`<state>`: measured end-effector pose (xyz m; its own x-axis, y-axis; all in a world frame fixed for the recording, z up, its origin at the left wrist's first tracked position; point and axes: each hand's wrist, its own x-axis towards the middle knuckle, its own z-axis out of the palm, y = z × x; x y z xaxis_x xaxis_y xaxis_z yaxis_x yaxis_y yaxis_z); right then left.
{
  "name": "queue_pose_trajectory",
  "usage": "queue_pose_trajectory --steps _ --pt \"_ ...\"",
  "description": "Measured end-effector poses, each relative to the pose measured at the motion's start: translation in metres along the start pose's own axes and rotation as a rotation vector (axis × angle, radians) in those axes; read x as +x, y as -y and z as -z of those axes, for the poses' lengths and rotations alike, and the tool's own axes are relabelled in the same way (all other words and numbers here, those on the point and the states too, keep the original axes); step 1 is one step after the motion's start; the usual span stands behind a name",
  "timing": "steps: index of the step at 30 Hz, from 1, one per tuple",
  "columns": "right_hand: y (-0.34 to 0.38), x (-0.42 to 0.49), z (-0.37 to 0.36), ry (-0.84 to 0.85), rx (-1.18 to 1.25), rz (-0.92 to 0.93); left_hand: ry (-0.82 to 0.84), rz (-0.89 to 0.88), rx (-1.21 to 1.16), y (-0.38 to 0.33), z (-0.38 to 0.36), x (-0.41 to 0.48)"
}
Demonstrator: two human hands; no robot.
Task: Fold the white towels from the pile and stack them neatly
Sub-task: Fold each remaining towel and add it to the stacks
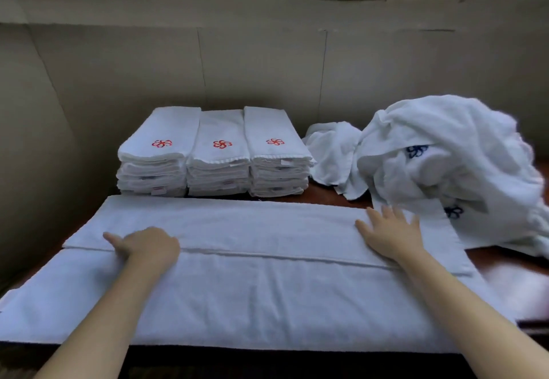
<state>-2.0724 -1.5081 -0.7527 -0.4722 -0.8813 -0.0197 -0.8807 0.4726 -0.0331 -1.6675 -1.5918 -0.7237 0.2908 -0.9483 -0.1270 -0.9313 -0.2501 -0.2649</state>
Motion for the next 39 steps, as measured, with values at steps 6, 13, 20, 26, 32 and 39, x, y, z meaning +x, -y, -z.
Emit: queue_pose_trajectory --steps 6,13,20,26,32,39 --pt "-0.042 -0.003 0.001 0.016 0.128 0.025 -0.263 -0.315 -0.249 -0.058 0.016 -0.019" --pt "-0.062 -0.001 0.002 -0.088 0.160 -0.246 -0.083 -0.621 -0.339 -0.108 -0.009 -0.044" --pt "0.037 -0.060 0.000 -0.068 0.074 0.367 -0.083 -0.877 -0.342 -0.085 -0.015 -0.078" --pt "0.069 -0.133 -0.003 -0.042 0.006 0.965 -0.139 -1.153 -0.209 -0.019 -0.042 -0.105" --pt "0.070 -0.154 -0.001 -0.385 0.020 1.183 -0.643 -1.252 -0.268 0.033 -0.059 -0.115" --pt "0.074 -0.139 0.011 -0.317 -0.080 0.725 -0.395 -0.526 -0.382 0.111 -0.035 -0.060"
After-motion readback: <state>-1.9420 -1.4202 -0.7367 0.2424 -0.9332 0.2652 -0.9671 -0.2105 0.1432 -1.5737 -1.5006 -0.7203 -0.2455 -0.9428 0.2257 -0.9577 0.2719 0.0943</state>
